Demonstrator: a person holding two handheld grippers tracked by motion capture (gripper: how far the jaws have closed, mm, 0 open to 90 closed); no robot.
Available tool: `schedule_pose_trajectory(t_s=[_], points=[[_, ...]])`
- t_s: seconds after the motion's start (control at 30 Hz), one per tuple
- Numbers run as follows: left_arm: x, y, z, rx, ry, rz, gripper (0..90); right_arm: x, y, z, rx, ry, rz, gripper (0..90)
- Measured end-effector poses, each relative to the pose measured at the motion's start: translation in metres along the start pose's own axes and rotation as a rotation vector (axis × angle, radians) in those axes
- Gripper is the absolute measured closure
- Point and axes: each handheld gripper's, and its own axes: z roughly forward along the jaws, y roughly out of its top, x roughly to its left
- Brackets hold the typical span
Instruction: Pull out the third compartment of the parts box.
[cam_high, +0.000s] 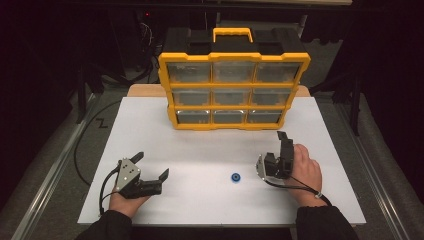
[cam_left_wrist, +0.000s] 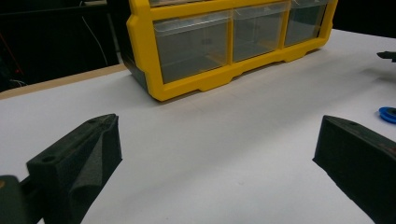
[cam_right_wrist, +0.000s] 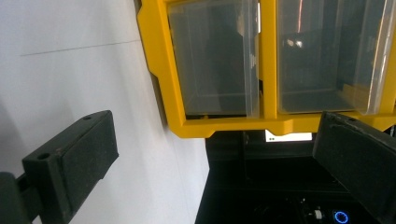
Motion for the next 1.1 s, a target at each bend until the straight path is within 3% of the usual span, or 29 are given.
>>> schedule_pose_trajectory(t_s=[0.17, 0.7, 1.1], points=[[0.000, 0.000, 0.000, -0.003, -0.002, -0.005, 1.3, 0.002, 0.001, 0.001, 0.000, -0.002, -0.003, 1.1], [0.002, 0.001, -0.003, -0.027, 0.006, 0.009, 1.2, 0.008, 0.011, 0.004, -0.009, -0.038, -0.002, 21.5], [0.003, 0.001, -0.002, 0.005, 0.020, 0.010, 0.4, 0.004, 0.020, 0.007, 0.000, -0.056, -0.003, 33.1]])
